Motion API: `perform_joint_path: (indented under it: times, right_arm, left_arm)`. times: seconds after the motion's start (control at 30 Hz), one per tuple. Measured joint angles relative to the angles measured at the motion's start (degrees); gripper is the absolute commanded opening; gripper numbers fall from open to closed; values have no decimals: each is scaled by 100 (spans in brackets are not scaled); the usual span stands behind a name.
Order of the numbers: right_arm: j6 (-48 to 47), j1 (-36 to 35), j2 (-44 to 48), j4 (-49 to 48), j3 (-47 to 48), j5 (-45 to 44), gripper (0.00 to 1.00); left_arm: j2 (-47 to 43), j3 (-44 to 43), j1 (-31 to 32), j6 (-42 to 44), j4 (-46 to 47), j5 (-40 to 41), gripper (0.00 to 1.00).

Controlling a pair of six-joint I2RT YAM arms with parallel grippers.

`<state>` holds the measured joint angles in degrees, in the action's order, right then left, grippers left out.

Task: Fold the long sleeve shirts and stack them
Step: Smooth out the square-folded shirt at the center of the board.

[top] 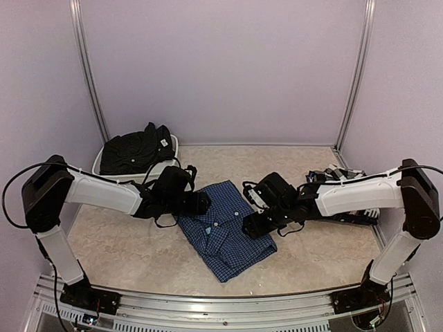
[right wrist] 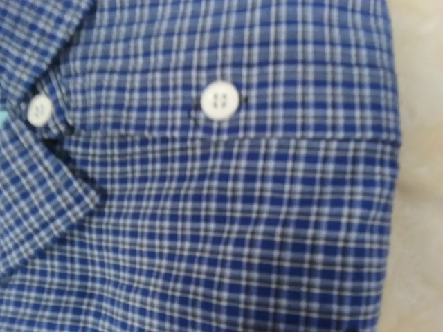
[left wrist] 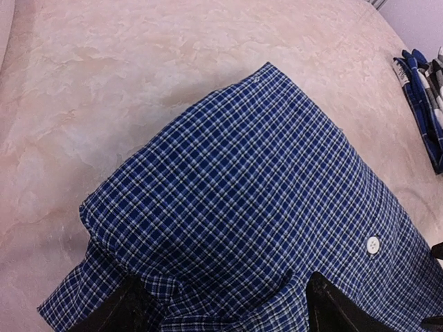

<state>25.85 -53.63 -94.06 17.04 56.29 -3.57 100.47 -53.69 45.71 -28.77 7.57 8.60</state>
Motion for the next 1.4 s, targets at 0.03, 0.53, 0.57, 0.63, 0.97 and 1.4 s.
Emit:
perform_joint_path:
  times: [0.03, 0.53, 0.57, 0.63, 0.97, 1.4]
  right_arm:
    - [0, -9, -24, -31, -26, 22, 69]
    - [-107, -284, -431, -219, -365, 52, 71]
    - [-129, -286, -431, -214, -365, 28, 71]
    - [-201, -289, -428, -208, -365, 9, 72]
    - [-667, -286, -234, -9, -98, -122, 79]
    - [-535, 472, -396, -9, 581, 2, 96]
  left_arm:
    - [50, -20, 17, 13, -48, 81, 73]
    - [216, 522, 136, 50, -153, 503, 60]
    - [142, 603, 136, 44, -107, 457, 60]
    - [2, 726, 133, 31, -37, 339, 60]
    - [-625, 791, 48, -44, 356, -111, 80]
    - [-2006, 1910, 70, -992, 369, -243, 99]
